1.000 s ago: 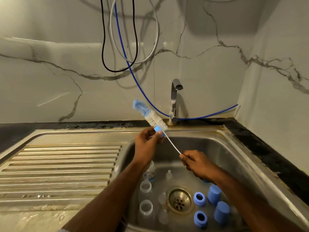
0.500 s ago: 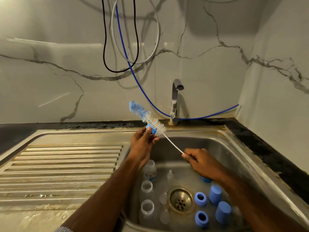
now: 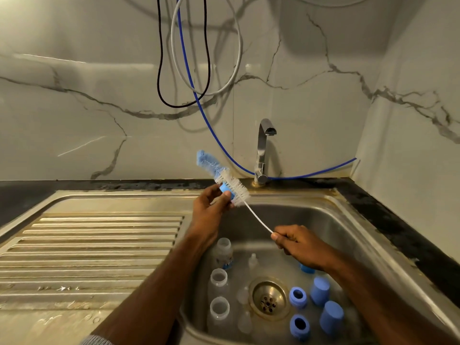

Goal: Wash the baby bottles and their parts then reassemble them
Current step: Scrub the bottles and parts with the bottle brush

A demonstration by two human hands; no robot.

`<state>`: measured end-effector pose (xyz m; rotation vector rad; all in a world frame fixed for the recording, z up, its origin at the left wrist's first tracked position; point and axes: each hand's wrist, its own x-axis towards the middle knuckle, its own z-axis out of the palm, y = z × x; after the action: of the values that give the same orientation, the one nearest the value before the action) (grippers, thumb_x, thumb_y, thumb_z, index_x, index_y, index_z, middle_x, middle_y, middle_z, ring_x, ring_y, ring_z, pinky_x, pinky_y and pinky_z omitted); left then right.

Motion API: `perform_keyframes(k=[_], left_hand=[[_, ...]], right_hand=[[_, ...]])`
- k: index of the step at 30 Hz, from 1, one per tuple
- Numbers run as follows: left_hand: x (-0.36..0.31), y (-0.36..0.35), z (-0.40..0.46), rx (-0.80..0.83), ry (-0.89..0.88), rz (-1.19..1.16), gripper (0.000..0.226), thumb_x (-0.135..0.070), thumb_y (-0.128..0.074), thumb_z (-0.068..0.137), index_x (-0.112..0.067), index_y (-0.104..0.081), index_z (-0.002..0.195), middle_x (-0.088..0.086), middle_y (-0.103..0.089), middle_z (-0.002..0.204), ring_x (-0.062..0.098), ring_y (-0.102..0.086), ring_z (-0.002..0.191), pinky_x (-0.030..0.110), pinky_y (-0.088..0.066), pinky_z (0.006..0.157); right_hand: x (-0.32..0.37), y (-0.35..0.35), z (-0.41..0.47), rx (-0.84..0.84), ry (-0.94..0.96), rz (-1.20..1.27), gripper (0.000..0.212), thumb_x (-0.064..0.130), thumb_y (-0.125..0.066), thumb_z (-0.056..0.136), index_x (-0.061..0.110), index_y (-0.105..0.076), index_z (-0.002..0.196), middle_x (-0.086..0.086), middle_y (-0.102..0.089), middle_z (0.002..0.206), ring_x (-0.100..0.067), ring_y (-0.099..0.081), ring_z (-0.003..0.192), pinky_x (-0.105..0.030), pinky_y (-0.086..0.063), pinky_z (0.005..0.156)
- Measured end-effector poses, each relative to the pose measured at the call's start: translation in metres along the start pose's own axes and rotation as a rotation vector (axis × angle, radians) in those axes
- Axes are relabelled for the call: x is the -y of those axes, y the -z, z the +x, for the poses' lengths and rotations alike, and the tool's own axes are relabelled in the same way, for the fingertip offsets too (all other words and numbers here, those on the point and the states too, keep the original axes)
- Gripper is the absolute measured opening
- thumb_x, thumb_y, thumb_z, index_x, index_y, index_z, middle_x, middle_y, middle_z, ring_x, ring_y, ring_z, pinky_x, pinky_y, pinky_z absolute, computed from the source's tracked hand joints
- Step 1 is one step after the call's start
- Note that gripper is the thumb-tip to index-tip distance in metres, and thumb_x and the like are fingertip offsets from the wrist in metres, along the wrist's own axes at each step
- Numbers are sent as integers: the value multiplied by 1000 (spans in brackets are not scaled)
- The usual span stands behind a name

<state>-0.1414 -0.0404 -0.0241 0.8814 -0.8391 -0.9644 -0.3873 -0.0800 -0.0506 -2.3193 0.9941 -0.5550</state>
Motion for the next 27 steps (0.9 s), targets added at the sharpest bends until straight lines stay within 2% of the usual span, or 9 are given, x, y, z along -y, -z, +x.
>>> perform_keyframes(k=[2, 4, 6, 8, 11, 15, 19, 24, 27], left_hand=[[4, 3, 1, -39, -110, 185, 37, -5, -69, 91, -20, -62, 124, -5, -75, 106, 12, -74, 98, 24, -60, 74], [5, 6, 3, -59, -114, 191, 37, -4, -71, 90, -22, -63, 122, -1, -74, 108, 13, -73, 100, 25, -60, 76], [3, 6, 5, -48, -17, -20, 28, -15, -69, 91, -15, -66, 120, 6, -76, 107, 20, -74, 96, 27, -61, 77], [1, 4, 5, -42, 89, -229, 38, -29, -65, 89, -8, -66, 120, 13, -76, 106, 19, -74, 87, 27, -61, 73], [-1, 3, 6, -99, 161, -351, 47, -36, -65, 83, -6, -66, 119, 15, -77, 103, 17, -75, 82, 26, -60, 70], [1, 4, 6, -121, 99, -232, 25, -20, -63, 94, -8, -67, 115, 10, -77, 101, 22, -75, 96, 29, -62, 74], [5, 5, 4, -32, 19, 46, 27, -14, -63, 96, -12, -66, 122, 9, -75, 110, 23, -74, 99, 26, -60, 75], [-1, 3, 6, -127, 90, -255, 31, -22, -66, 89, -7, -67, 117, 12, -76, 105, 24, -75, 98, 28, -63, 75], [4, 3, 6, -135, 78, -205, 24, -16, -63, 95, -4, -66, 116, 15, -76, 106, 22, -75, 93, 26, -62, 71]], right_hand=[[3, -2, 0, -3, -1, 14, 35, 33, -48, 104, 21, -56, 72, 6, -54, 63, -2, -49, 60, -22, -45, 64], [4, -5, 2, -64, -5, -19, 35, 33, -48, 105, 20, -55, 73, 6, -53, 62, -2, -49, 59, -23, -43, 63], [3, -4, 4, -108, -22, -72, 35, 33, -48, 104, 22, -54, 71, 6, -54, 61, -2, -49, 58, -23, -43, 62], [0, 0, 4, -110, -29, -105, 36, 33, -49, 104, 25, -53, 69, 5, -54, 61, -2, -50, 58, -26, -43, 62], [-4, 5, 2, -82, -6, -111, 37, 35, -49, 103, 26, -51, 67, 4, -56, 64, -3, -50, 59, -31, -46, 64], [1, 1, 2, -77, 51, -112, 33, 39, -47, 103, 29, -53, 72, 7, -57, 67, -4, -51, 60, -32, -47, 64], [-2, 0, 4, -163, 23, -122, 34, 37, -47, 103, 29, -51, 70, 7, -55, 63, -7, -52, 60, -31, -46, 62], [-7, 2, 2, -84, -13, -116, 37, 37, -48, 103, 25, -52, 68, 5, -56, 62, -5, -51, 58, -35, -48, 64], [-1, -4, 4, -83, 44, -104, 34, 39, -47, 103, 24, -53, 73, 4, -57, 65, -5, -51, 59, -29, -45, 62]])
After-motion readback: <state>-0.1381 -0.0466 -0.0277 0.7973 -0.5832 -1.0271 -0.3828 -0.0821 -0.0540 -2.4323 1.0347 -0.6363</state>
